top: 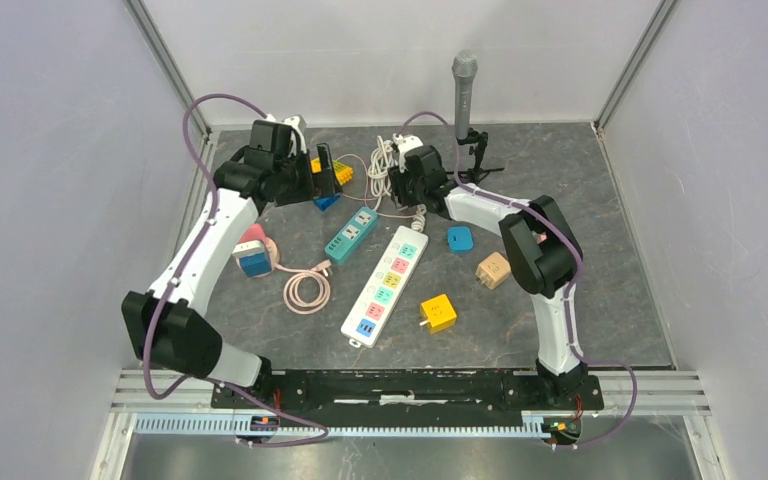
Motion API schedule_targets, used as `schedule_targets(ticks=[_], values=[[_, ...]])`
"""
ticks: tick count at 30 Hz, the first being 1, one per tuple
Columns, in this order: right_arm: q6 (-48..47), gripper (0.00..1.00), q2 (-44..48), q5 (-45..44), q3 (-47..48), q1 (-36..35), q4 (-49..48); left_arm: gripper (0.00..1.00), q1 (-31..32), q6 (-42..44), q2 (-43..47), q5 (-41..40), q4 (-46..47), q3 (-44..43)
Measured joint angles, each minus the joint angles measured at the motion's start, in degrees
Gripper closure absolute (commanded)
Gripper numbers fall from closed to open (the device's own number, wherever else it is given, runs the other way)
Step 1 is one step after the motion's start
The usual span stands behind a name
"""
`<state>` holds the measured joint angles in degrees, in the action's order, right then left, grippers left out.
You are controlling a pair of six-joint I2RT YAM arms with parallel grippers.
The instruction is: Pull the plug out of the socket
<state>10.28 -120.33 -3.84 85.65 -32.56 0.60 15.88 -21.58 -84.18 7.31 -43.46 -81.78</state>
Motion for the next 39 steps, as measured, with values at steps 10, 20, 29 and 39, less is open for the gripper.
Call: schedule_targets(ticks=[10, 20, 29, 39], values=[[4.4, 0.32, -2.3, 0.8, 1.7, -0.4, 3.8, 0.0, 0.0, -0.1, 9.9, -9.6, -1.9, 1.9], [5.0, 0.26, 1.7, 6.2, -3.1, -0.6, 0.5, 0.0, -1.2, -2.1, 16.2, -17.8, -4.3, 4.4], [3.1, 0.08, 9.8, 15.5, -6.0, -4.4, -6.6, 0.0, -4.7, -2.5, 18.0, -17.9, -7.3, 6.1], [2.4, 0.05, 13.1, 25.3, -12.3, -15.3, -19.4, 0.0, -17.6, -3.7, 18.1, -17.0, -10.4, 4.4]])
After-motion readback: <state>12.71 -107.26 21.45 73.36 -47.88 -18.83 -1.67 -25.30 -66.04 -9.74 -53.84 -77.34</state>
